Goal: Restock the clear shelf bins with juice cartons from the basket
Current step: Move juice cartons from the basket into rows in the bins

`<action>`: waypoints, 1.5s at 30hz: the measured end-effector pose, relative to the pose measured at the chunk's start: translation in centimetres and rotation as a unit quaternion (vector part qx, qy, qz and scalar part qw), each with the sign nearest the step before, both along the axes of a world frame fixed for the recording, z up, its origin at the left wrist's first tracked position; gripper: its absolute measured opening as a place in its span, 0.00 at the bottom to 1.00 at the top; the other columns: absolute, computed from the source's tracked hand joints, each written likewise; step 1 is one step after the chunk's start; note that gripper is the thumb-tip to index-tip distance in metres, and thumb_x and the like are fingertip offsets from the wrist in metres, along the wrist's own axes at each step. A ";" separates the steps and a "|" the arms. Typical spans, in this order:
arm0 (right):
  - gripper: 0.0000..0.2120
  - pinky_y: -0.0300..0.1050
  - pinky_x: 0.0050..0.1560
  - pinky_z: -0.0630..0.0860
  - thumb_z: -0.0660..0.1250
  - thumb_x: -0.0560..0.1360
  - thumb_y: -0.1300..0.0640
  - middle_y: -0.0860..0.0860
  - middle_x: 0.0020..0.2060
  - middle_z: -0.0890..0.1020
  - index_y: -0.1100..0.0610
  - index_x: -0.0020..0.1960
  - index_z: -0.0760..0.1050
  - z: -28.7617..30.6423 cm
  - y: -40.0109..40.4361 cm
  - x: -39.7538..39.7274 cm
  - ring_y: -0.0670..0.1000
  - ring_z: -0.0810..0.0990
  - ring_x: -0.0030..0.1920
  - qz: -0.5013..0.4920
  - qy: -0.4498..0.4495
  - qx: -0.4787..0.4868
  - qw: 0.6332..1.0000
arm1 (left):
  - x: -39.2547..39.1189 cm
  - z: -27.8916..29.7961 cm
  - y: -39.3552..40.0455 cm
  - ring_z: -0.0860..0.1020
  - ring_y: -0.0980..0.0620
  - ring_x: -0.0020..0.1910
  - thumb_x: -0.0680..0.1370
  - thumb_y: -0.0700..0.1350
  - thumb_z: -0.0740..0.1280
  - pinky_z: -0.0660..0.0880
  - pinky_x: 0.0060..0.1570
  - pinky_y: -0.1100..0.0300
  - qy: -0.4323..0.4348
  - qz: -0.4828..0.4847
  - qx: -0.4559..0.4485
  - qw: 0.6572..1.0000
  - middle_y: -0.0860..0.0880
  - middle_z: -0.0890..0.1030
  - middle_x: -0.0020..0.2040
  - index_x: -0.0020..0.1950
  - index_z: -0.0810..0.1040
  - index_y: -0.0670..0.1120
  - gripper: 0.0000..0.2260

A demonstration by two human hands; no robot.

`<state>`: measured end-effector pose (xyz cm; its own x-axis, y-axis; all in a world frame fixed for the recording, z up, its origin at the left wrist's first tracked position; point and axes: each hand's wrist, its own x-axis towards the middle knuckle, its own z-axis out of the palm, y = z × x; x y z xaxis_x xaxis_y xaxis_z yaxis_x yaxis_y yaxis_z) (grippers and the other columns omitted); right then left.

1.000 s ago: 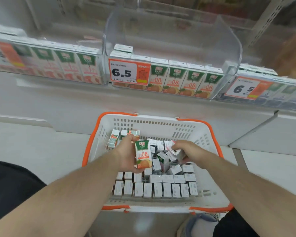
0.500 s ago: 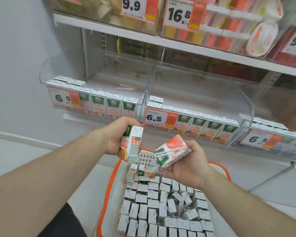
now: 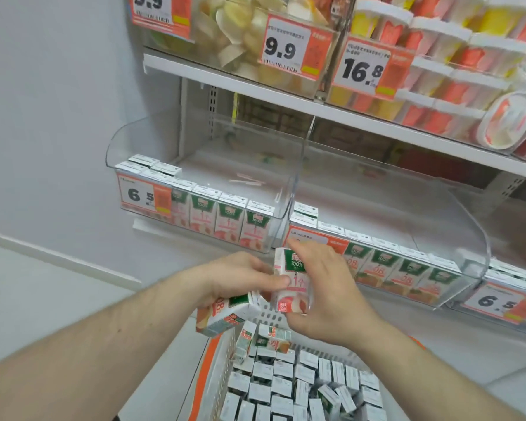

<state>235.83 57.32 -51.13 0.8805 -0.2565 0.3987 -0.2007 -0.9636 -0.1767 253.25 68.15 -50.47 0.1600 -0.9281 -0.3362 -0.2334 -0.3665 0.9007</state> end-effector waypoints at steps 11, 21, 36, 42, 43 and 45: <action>0.49 0.52 0.75 0.60 0.74 0.64 0.36 0.33 0.74 0.56 0.28 0.73 0.44 1.2 0.8 -0.5 0.41 0.56 0.75 -0.086 -0.113 0.182 0.973 | -0.1 0.0 0.0 0.80 0.63 0.54 0.71 0.41 0.76 0.75 0.62 0.56 -0.064 0.098 -0.179 0.977 0.63 0.83 0.49 0.51 0.78 0.60 0.17; 0.34 0.21 0.55 0.62 0.77 0.68 0.57 0.40 0.56 0.73 0.37 0.66 0.64 2.6 2.8 0.4 0.36 0.72 0.57 -0.090 -0.151 0.248 0.953 | -0.7 0.4 0.3 0.77 0.65 0.56 0.71 0.48 0.76 0.80 0.52 0.51 -0.149 0.101 -0.225 0.957 0.66 0.81 0.52 0.55 0.77 0.67 0.19; 0.08 0.36 0.30 0.71 0.66 0.77 0.67 0.54 0.39 0.83 0.61 0.54 0.79 4.3 2.4 2.6 0.45 0.76 0.30 -0.084 -0.177 0.567 0.800 | 1.2 1.9 1.8 0.84 0.53 0.43 0.75 0.50 0.67 0.78 0.42 0.61 0.073 0.045 -0.164 0.983 0.50 0.86 0.46 0.52 0.81 0.48 0.09; 0.19 0.39 0.30 0.67 0.69 0.67 0.53 0.52 0.36 0.81 0.56 0.57 0.80 4.9 1.4 3.5 0.47 0.73 0.31 -0.069 -0.113 0.601 0.788 | 2.4 2.4 2.0 0.84 0.52 0.44 0.72 0.56 0.66 0.78 0.42 0.60 0.044 0.005 -0.142 0.989 0.51 0.86 0.46 0.53 0.80 0.49 0.15; 0.17 0.38 0.30 0.67 0.70 0.69 0.53 0.51 0.36 0.81 0.56 0.57 0.80 5.2 1.4 3.9 0.46 0.74 0.30 -0.062 -0.087 0.597 0.795 | 2.8 2.2 2.0 0.84 0.50 0.46 0.73 0.58 0.67 0.79 0.46 0.57 0.027 0.003 -0.138 0.990 0.50 0.86 0.49 0.54 0.81 0.50 0.16; 0.10 0.36 0.29 0.69 0.72 0.75 0.58 0.51 0.38 0.82 0.57 0.55 0.79 5.9 1.6 5.1 0.44 0.76 0.30 -0.051 -0.043 0.566 0.822 | 3.6 2.1 2.2 0.84 0.47 0.51 0.74 0.59 0.69 0.79 0.53 0.51 0.014 0.015 -0.144 0.989 0.49 0.85 0.52 0.57 0.81 0.50 0.17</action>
<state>240.91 58.93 -45.26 0.8121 -0.5770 -0.0871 -0.2109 -0.1510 -0.9658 256.81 70.33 -48.40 0.1839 -0.9809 -0.0638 -0.1990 -0.1007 0.9748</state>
